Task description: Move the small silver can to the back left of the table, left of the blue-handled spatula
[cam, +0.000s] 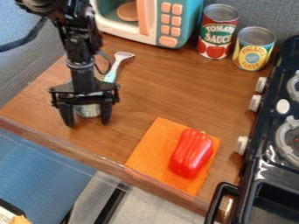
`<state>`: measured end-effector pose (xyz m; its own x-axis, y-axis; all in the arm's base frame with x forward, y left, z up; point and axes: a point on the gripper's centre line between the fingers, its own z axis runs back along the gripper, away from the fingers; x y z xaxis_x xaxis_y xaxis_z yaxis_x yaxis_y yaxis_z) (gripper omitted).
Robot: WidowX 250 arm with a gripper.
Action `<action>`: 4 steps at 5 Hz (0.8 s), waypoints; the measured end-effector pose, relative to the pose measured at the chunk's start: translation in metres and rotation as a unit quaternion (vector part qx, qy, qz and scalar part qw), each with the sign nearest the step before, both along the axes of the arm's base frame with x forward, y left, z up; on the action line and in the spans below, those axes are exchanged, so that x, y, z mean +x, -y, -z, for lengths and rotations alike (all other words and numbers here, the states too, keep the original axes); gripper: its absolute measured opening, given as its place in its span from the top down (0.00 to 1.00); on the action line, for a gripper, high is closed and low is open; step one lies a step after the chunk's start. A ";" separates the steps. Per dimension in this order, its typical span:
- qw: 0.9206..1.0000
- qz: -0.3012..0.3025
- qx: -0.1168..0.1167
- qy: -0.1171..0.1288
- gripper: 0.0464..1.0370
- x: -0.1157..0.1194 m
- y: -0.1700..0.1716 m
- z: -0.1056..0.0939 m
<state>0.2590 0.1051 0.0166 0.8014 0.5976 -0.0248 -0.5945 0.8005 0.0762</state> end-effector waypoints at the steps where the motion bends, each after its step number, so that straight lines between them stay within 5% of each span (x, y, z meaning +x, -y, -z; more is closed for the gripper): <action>1: 0.999 -0.038 -0.008 0.005 0.04 -0.003 -0.026 -0.001; 4: 0.996 -0.077 0.001 0.043 0.04 0.007 -0.074 -0.014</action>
<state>0.2662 0.1792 0.0307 0.6988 0.7141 0.0410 -0.7152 0.6987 0.0203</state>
